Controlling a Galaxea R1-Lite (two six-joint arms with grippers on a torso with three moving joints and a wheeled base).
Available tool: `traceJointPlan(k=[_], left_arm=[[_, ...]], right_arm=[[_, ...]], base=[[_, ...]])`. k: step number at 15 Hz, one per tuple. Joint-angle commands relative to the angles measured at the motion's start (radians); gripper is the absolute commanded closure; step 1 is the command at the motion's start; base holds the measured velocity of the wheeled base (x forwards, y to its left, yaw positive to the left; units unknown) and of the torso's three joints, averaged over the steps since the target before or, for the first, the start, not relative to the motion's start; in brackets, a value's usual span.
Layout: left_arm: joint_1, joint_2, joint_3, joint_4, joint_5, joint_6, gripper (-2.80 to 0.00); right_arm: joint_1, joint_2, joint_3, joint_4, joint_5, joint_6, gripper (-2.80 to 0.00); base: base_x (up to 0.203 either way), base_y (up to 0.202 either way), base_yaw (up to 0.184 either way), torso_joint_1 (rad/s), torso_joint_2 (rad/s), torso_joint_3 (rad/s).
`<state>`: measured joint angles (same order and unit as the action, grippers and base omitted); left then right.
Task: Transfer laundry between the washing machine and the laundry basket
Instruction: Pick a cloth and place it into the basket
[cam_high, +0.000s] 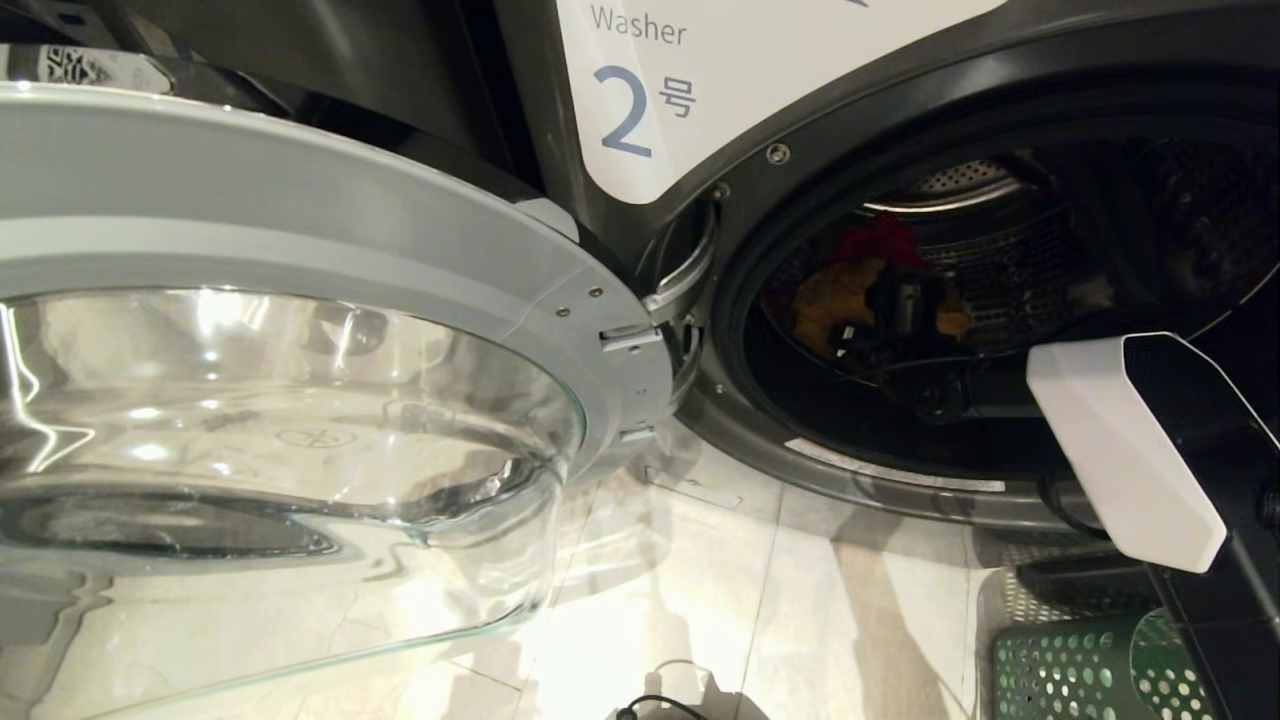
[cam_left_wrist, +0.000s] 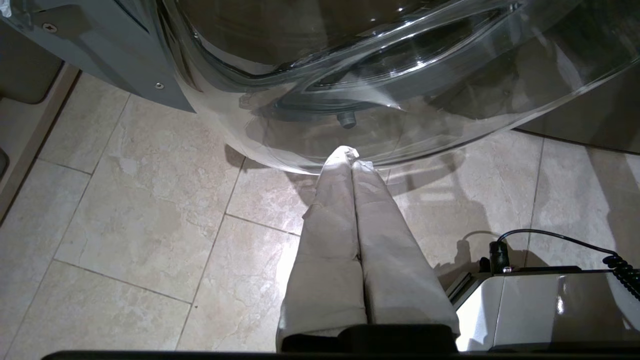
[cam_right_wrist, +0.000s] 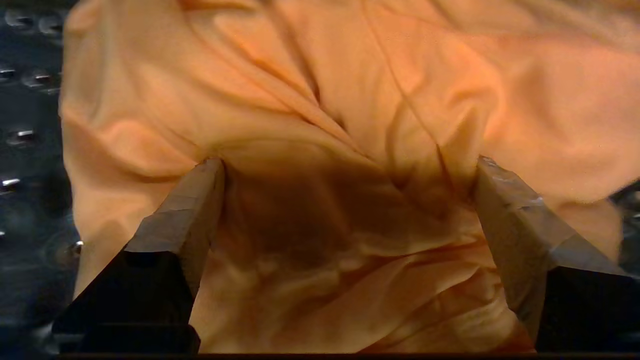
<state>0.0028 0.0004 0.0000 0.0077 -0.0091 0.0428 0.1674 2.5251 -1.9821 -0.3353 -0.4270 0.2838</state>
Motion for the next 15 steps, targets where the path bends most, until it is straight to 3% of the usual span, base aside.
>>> traceJointPlan(k=[1, 2, 3, 15], left_arm=[[0.000, 0.003, 0.000, 0.000, 0.000, 0.000, 0.00], [0.000, 0.001, 0.000, 0.000, 0.000, 0.002, 0.00], [0.000, 0.001, 0.000, 0.000, 0.000, 0.002, 0.00], [0.000, 0.002, 0.000, 0.002, -0.001, 0.028, 0.00]], right_arm=[[0.000, 0.009, 0.000, -0.002, -0.001, 0.002, -2.80], [-0.002, 0.009, 0.000, -0.004, -0.001, 0.002, -2.70], [-0.002, 0.011, 0.000, -0.002, 0.001, 0.002, 0.00], [-0.002, 0.014, 0.000, -0.004, -0.001, -0.002, 0.00]], base=[[0.000, 0.000, 0.000, 0.000, 0.00, 0.000], [0.000, 0.000, 0.000, 0.000, 0.00, 0.000], [0.000, 0.000, 0.000, 0.000, 0.00, 0.000], [0.000, 0.000, 0.000, 0.000, 0.00, 0.000]])
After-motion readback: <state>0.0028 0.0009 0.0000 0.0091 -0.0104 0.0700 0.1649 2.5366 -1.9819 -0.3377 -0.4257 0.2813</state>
